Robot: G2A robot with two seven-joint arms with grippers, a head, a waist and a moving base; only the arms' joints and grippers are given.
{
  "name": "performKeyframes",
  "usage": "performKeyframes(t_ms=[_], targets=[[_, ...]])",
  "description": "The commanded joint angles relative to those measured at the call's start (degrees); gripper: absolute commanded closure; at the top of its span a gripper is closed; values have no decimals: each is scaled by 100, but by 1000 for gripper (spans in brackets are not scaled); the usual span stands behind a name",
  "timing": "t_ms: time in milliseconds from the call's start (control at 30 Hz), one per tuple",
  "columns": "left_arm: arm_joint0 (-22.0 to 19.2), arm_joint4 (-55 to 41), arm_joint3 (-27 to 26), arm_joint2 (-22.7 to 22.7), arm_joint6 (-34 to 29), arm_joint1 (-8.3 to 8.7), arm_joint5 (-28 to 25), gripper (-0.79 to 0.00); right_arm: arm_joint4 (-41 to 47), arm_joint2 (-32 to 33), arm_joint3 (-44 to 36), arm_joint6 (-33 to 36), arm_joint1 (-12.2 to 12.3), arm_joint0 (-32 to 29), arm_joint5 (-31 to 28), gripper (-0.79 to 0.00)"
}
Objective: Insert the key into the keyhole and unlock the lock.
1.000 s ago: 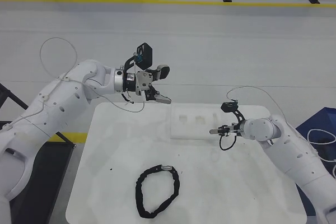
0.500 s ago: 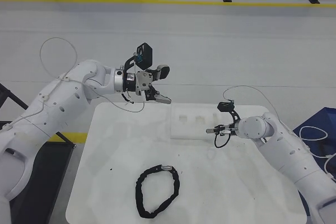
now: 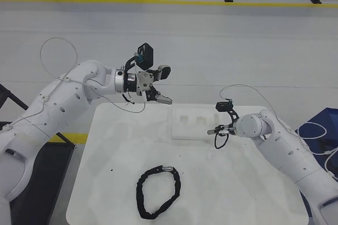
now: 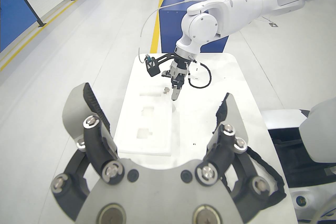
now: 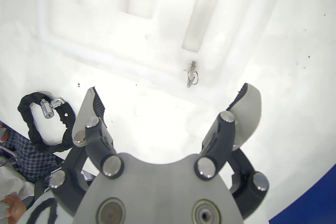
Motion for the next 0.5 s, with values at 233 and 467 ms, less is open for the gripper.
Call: performKeyframes(t_ms=[233,467], targets=[[0,0,0,0,0,0,0,-785,-13,-106,113,206,-137,6,411,-702],[0,0,0,0,0,0,0,-785,-133,-153,309,-45,-240,-11,570,-449]])
